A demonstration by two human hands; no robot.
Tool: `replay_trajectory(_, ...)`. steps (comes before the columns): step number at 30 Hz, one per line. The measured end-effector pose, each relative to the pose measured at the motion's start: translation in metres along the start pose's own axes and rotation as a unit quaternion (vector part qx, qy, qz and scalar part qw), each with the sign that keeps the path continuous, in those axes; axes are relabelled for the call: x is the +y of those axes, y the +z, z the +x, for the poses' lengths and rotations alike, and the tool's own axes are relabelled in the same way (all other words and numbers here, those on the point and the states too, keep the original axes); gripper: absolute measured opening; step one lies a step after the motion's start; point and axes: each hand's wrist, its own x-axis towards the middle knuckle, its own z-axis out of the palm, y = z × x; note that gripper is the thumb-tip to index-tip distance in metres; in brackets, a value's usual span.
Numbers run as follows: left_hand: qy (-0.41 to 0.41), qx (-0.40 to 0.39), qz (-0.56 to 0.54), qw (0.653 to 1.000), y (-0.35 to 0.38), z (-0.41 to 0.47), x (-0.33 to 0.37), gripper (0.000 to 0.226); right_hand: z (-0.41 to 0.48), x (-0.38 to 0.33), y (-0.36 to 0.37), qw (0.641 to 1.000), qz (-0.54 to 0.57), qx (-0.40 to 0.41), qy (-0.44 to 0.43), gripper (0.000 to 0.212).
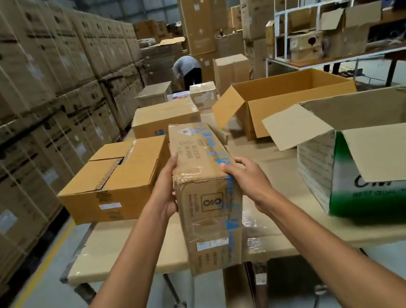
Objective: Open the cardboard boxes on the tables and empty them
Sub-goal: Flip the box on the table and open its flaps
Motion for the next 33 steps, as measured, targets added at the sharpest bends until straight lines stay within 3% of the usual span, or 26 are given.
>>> replay_trajectory(3, -0.045, -0.017, -0.023, 0.999, -0.011, 0.002, -0.001, 0.068, 0.005, -0.005, 0.008, 0.999, -0.028, -0.003, -0.022, 0.029)
replay_trajectory(6, -0.04, -0.025, -0.11, 0.993, -0.014, -0.001, -0.004, 0.045, 0.005, -0.008, 0.014, 0.998, -0.004, -0.057, -0.014, 0.05)
replay_trajectory(9, -0.034, -0.044, -0.178, 0.982, -0.016, -0.003, 0.0, 0.041, 0.009, -0.007, 0.018, 0.998, -0.014, -0.038, -0.038, 0.064)
replay_trajectory(13, -0.037, -0.04, -0.219, 0.974, -0.019, 0.004, -0.006, 0.044, 0.021, -0.009, 0.009, 0.996, -0.031, -0.028, -0.079, 0.048)
replay_trajectory(16, -0.053, -0.034, -0.257, 0.964, -0.02, 0.013, -0.03, 0.048, 0.031, -0.008, 0.002, 0.981, -0.109, -0.022, -0.158, 0.03)
replay_trajectory(19, -0.096, -0.009, -0.267, 0.959, -0.024, 0.018, -0.062, 0.043, 0.037, 0.01, -0.001, 0.945, -0.268, -0.064, -0.173, 0.053)
replay_trajectory(22, -0.122, 0.011, -0.205, 0.971, -0.032, 0.022, -0.079, 0.039, 0.04, 0.042, -0.007, 0.91, -0.395, -0.111, -0.067, 0.088)
replay_trajectory(25, -0.171, 0.044, -0.045, 0.983, -0.046, 0.035, -0.085, 0.035, 0.043, 0.067, -0.019, 0.872, -0.472, -0.123, -0.039, 0.083)
replay_trajectory(28, -0.197, 0.081, 0.096, 0.972, -0.059, 0.046, -0.089, 0.019, 0.049, 0.082, -0.029, 0.84, -0.526, -0.13, -0.024, 0.085)
replay_trajectory(33, -0.182, 0.051, 0.126, 0.974, -0.075, 0.072, -0.108, 0.04, 0.053, 0.094, -0.024, 0.827, -0.559, -0.053, 0.029, 0.089)
